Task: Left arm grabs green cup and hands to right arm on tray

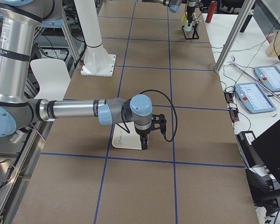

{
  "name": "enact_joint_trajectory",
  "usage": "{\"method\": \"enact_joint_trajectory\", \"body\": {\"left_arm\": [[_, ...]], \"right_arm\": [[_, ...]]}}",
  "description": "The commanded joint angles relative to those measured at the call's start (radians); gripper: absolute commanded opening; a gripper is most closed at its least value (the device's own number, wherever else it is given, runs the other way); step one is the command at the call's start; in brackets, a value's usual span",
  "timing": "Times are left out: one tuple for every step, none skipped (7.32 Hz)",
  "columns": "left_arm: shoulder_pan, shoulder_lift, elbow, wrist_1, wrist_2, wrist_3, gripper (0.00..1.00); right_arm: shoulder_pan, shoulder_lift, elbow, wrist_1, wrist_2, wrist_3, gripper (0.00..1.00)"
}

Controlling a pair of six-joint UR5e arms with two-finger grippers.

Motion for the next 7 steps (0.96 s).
{"method": "enact_joint_trajectory", "body": {"left_arm": [[0.000, -0.005, 0.006, -0.008, 0.002, 0.000, 0.98], [0.000, -0.007, 0.009, -0.009, 0.002, 0.002, 0.98], [0.000, -0.005, 0.009, -0.014, 0.004, 0.000, 0.98], [0.006, -0.007, 0.015, -0.020, 0.033, 0.000, 0.95], [0.008, -0.007, 0.015, -0.020, 0.048, 0.000, 0.94], [0.007, -0.007, 0.015, -0.020, 0.047, -0.002, 0.89], [0.007, -0.007, 0.015, -0.020, 0.048, -0.003, 0.67]], "right_arm": [[0.000, 0.000, 0.000, 0.000, 0.000, 0.000, 1.00], [0.000, 0.000, 0.000, 0.000, 0.000, -0.002, 1.00], [0.000, 0.000, 0.000, 0.000, 0.000, -0.002, 1.00], [0.000, 0.000, 0.000, 0.000, 0.000, -0.002, 1.00], [0.000, 0.002, 0.000, 0.008, 0.000, -0.002, 1.00], [0.000, 0.000, 0.000, 0.018, -0.002, 0.000, 1.00], [0.000, 0.000, 0.000, 0.020, -0.002, 0.000, 1.00]]}}
